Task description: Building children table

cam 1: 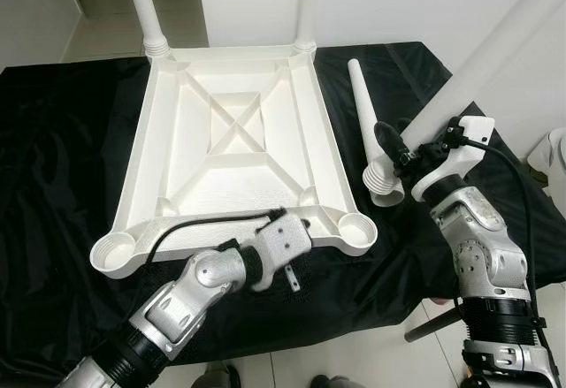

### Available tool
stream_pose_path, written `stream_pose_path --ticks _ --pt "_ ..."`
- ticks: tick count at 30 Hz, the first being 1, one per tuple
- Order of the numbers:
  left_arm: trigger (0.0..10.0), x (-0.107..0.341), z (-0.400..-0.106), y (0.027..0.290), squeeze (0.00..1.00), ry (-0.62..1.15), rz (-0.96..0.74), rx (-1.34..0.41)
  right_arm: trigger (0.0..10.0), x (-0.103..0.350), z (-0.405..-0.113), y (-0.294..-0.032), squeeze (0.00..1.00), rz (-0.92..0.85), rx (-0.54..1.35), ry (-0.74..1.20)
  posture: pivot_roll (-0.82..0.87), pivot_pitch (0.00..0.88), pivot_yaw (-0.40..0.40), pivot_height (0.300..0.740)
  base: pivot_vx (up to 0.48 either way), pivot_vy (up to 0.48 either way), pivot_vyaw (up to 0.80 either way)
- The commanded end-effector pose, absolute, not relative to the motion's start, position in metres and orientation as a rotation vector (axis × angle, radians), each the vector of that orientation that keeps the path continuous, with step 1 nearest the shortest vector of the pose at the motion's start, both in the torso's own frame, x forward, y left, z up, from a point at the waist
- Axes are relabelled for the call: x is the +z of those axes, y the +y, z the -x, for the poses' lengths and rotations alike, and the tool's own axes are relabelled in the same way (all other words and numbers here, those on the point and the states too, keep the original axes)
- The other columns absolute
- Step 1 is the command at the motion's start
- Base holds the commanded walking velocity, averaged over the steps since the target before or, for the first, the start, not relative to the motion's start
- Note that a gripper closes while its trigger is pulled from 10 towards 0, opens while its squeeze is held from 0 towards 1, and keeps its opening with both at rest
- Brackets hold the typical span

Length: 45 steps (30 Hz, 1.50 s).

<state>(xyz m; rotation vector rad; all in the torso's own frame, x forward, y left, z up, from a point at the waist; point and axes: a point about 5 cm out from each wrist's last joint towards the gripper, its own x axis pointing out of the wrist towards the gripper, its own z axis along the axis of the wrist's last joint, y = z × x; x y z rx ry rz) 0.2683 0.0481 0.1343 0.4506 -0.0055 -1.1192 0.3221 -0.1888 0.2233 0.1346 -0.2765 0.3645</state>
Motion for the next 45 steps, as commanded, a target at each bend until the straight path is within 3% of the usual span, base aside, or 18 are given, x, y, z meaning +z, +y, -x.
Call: stream_pose_path --ticks 1,29,38,43,45 --pt "10.0 0.125 -0.27 0.052 0.0 0.035 -0.49 -1.108 10.0 0.227 -0.32 -0.187 0.0 -0.13 0.382 -0.291 -0.04 0.126 0.039 0.74 0.0 0.0 0.0" --pt "10.0 0.137 -0.332 0.08 0.0 0.101 -0.527 -0.82 10.0 0.223 -0.317 -0.188 0.0 -0.146 0.367 -0.282 -0.07 0.096 0.058 0.74 0.0 0.0 0.0" --pt "10.0 0.163 -0.309 0.057 0.0 -0.014 -0.417 -1.011 10.0 0.22 -0.317 -0.184 0.0 -0.136 0.391 -0.243 -0.06 0.107 0.048 0.74 0.0 0.0 0.0" --pt "10.0 0.192 -0.299 0.047 0.0 -0.049 -0.185 -1.056 10.0 0.217 -0.328 -0.187 0.0 -0.115 0.32 -0.178 -0.05 0.118 0.039 0.74 0.0 0.0 0.0" --pt "10.0 0.192 -0.299 0.047 0.0 -0.049 -0.185 -1.056 10.0 0.217 -0.328 -0.187 0.0 -0.115 0.32 -0.178 -0.05 0.118 0.039 0.74 0.0 0.0 0.0"
